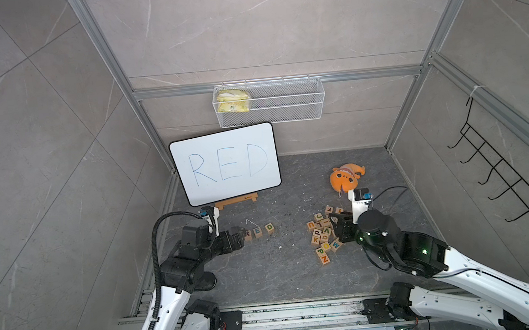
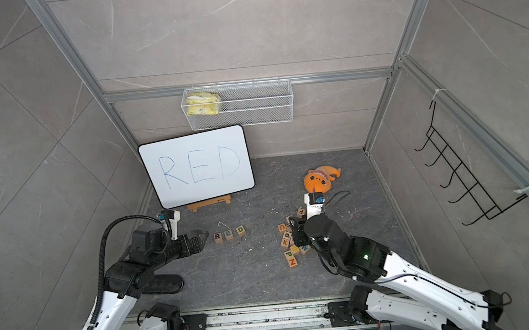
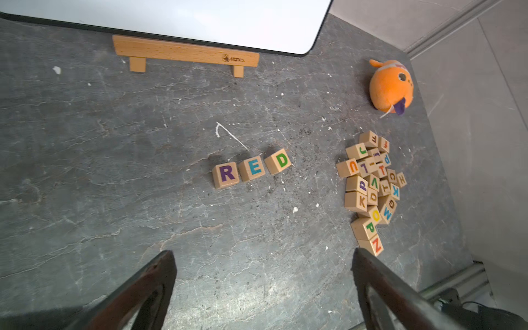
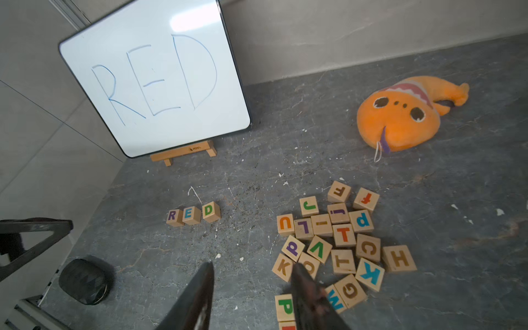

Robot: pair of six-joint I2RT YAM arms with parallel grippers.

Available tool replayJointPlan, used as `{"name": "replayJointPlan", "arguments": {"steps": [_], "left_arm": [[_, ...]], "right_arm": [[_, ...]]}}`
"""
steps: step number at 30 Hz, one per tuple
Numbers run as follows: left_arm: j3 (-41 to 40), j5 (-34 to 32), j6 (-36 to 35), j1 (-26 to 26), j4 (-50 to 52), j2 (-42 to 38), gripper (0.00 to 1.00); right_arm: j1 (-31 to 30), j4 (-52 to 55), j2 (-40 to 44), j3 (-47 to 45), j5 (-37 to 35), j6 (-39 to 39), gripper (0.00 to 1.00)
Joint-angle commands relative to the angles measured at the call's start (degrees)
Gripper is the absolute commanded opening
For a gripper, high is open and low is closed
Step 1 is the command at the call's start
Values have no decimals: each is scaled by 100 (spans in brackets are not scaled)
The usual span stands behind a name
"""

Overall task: Assemble the uppercase word "red" with letter blocks
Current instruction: Place the letter block at the center of the board, then reset both arms

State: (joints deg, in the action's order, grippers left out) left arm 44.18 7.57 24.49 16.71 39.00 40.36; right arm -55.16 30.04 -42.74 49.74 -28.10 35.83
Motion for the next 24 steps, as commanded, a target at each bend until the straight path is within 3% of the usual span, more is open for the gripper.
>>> {"name": "replayJointPlan", "arguments": {"steps": [1,5,6,10,13,17,20,24], "left_arm": [[72,-964,206,-32,-11,-151,100],[-40,-1909,357,-28,-249,-515,100],[-12,-2063,446,-36,-281,-589,100],[-116,-2491,507,-32,-790,-753,100],[-227,-2913,691,-36,-969,-660,100],[-832,-3691,-33,-32,-1964,-582,100],[-1327,-4539,-451,-28,-2699,-560,100],[-2263,-4849,-1447,-44,-4328,-469,100]], "right_arm": [[1,-282,795,-454,-315,-493,53],[-4,-1217,1677,-1207,-776,-1169,96],[-2,-1538,1811,-1435,-897,-1337,100],[-3,-2892,1918,-2115,-1315,-2704,100],[-2,-3851,1467,-2500,-1657,-3808,100],[132,-5091,446,-2806,-2182,-4694,100],[815,-5288,-71,-2840,-1992,-4448,100],[2296,-5205,-156,-3070,-1053,-3524,100]]}}
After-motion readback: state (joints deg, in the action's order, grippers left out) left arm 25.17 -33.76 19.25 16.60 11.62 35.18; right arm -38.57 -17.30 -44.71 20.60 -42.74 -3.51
